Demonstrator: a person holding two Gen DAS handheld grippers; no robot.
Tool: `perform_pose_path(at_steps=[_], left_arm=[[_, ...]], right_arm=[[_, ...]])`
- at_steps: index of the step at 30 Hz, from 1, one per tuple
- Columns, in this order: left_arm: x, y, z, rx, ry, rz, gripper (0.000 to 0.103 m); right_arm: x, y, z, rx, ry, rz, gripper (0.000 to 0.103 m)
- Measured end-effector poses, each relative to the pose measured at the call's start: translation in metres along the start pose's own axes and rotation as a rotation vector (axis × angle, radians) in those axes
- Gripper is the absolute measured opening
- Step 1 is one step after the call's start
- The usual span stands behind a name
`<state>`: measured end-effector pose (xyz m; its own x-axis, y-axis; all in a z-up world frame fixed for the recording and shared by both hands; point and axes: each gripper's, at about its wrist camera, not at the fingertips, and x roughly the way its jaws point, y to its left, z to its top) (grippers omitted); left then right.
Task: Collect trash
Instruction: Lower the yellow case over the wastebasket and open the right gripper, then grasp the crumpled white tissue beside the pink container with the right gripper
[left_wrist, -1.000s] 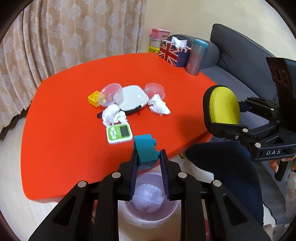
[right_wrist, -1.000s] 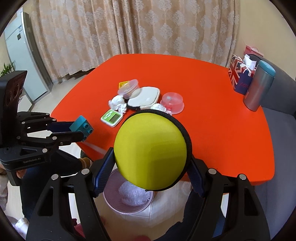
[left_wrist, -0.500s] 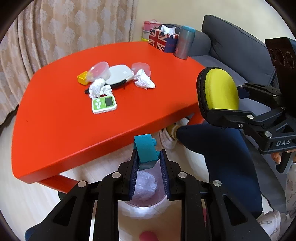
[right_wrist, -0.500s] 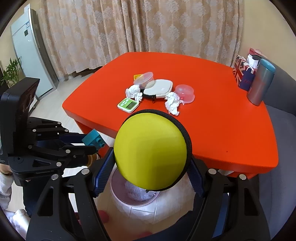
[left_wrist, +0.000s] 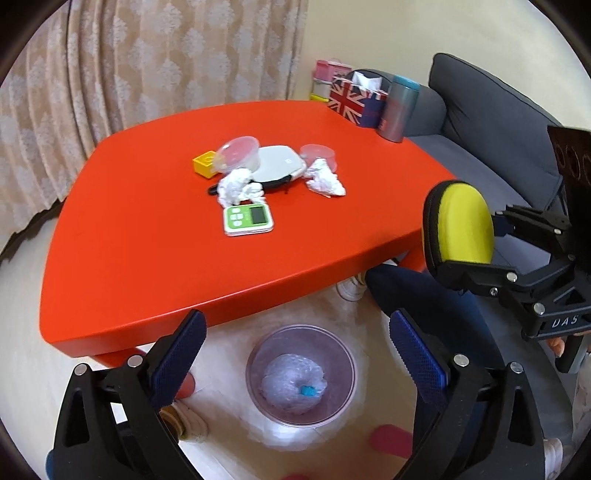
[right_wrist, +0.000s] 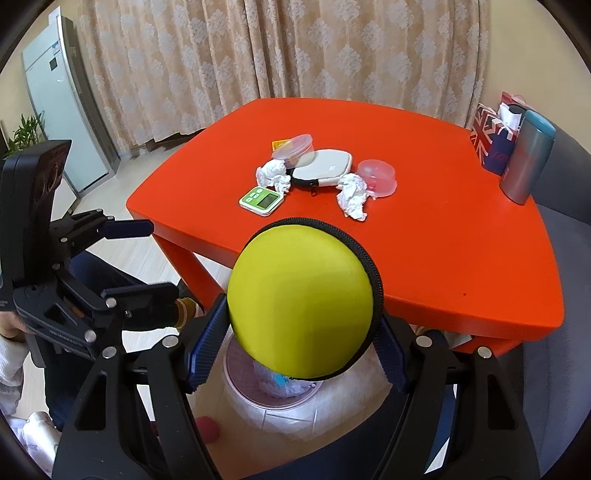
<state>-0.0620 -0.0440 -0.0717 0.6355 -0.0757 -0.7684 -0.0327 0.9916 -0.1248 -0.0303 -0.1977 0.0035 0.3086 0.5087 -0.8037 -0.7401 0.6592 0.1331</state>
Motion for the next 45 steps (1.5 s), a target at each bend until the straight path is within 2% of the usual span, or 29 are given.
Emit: perform_pose_path(at_steps=[17, 18, 20, 23, 38, 45], left_arm=[[-0.025, 0.022, -0.003, -0.054, -0.054, 0.031, 0.096], [-0.025, 0.023, -0.002, -0.056, -0.056, 0.033, 0.096], [-0.026, 0.024, -0.002, -0.060, -0.060, 0.036, 0.096], [-0.026, 0.025, -0.002, -0.063, -0.062, 0.038, 0.096], [-0.023, 0.024, -0.003, -0.053, -0.051, 0.034, 0.096], [-0.020, 0.023, 0.005, -0.040, -0.048, 0.030, 0.096]], right_arm=[[0.019, 0.026, -0.002, -0.047, 0.044, 0.073, 0.074], [0.020, 0.026, -0.002, -0.050, 0.046, 0.079, 0.076], [0.020, 0.028, -0.002, -0.049, 0.038, 0.085, 0.092], [0.021, 0.026, 0.000, -0.039, 0.032, 0.079, 0.095], [0.017, 0.013, -0.001, -0.004, 0.021, 0.059, 0.097], [0.016, -0.002, 0.010, 0.016, 0.005, 0.034, 0.097]])
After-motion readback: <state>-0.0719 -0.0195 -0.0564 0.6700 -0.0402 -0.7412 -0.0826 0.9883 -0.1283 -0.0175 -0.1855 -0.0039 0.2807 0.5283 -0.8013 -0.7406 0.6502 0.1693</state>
